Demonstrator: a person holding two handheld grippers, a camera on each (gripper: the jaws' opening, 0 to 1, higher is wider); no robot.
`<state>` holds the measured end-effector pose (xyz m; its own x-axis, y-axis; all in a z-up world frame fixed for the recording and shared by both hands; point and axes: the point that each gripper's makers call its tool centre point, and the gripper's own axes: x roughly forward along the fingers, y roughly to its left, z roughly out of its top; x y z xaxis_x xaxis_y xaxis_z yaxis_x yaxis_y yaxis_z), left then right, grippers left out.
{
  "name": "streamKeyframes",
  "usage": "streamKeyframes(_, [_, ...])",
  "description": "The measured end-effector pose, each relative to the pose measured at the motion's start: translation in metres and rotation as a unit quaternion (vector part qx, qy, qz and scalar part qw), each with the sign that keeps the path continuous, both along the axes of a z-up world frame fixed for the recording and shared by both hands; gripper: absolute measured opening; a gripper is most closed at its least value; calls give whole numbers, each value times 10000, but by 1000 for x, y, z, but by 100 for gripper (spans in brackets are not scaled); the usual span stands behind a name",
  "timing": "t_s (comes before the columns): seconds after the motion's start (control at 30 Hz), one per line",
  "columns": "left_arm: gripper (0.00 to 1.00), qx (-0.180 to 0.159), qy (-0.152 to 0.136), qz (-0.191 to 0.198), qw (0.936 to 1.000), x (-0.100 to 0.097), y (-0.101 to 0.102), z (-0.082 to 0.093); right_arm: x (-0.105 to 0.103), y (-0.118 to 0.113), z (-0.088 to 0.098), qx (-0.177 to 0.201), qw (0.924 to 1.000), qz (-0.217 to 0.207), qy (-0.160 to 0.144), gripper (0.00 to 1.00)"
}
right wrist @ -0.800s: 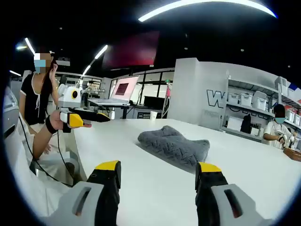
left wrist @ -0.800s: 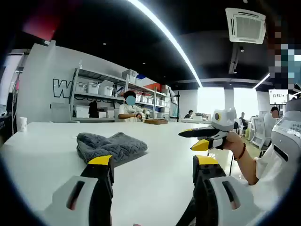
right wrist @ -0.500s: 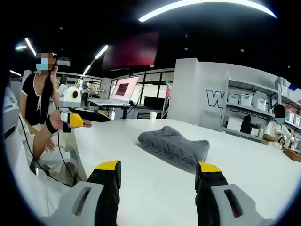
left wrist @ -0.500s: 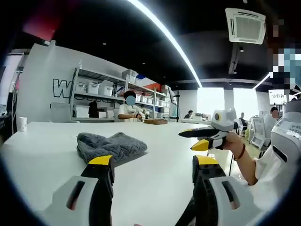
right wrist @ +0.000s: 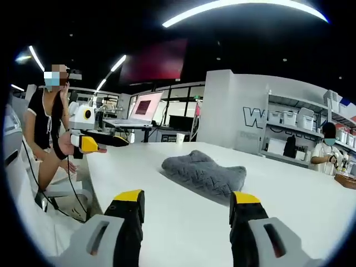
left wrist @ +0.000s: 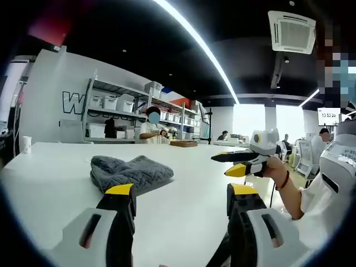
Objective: Open the folded towel by lifting each exposed corner and separating the folded layers until the towel lies flat within the target outline without major curled edges
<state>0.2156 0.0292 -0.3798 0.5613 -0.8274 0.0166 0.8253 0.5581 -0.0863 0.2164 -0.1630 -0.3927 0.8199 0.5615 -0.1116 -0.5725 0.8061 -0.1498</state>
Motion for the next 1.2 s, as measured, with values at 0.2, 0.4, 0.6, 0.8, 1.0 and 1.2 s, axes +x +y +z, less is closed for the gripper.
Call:
streamKeyframes(0.2, [65, 29, 30, 4, 10000, 0, -1, -1, -1, 1, 0, -8, 10000, 24, -10, 59])
streamKeyframes(0.4, [65, 22, 18, -27, 10000, -1, -2, 0, 0, 0, -1, -26, 10000, 7, 7, 59])
streamKeyframes(0.6, [64, 36, 29, -42, 10000, -1, -3, -1, 1, 0, -3, -60, 10000, 11, 29, 60])
streamKeyframes(0.8, [64, 46, 40, -39, 10000, -1, -3, -3, 1, 1, -3, -75, 10000, 9, 30, 60])
streamKeyframes(1.0, [64, 50, 45, -29, 10000, -1, -4, -3, 1, 1, -4, -79, 10000, 21, 35, 60])
streamKeyframes(1.2, [64, 80, 52, -9, 10000, 0, -5, -5, 1, 1, -4, -76, 10000, 13, 37, 60])
